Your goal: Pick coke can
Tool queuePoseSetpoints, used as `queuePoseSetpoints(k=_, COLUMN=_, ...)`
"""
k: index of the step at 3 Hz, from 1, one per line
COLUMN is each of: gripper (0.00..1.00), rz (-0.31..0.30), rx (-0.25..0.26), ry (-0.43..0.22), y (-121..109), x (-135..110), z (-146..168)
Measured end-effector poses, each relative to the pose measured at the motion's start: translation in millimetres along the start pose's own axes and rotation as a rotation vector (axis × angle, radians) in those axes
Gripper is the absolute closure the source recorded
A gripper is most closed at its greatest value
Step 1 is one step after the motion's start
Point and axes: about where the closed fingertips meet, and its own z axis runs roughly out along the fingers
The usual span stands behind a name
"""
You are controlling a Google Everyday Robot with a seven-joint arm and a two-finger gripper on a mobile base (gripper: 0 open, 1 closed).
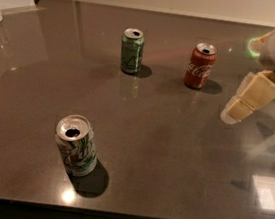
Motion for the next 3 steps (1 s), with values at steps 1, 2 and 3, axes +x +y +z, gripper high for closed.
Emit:
queuePoseSetpoints(k=1, gripper=0.00, rz=0.096, rx=0.000, ry=-0.096, y=-25.7, x=-14.7, z=30.3)
queuePoseSetpoints(k=2, gripper=0.00, rz=0.161, rx=-0.005, ry=-0.164, y=-51.6, x=-24.4, z=64.0)
queuePoseSetpoints(k=3, gripper=0.00, rz=0.221, rx=0.009, ry=-0.210, y=-79.9, x=-25.0, z=89.9)
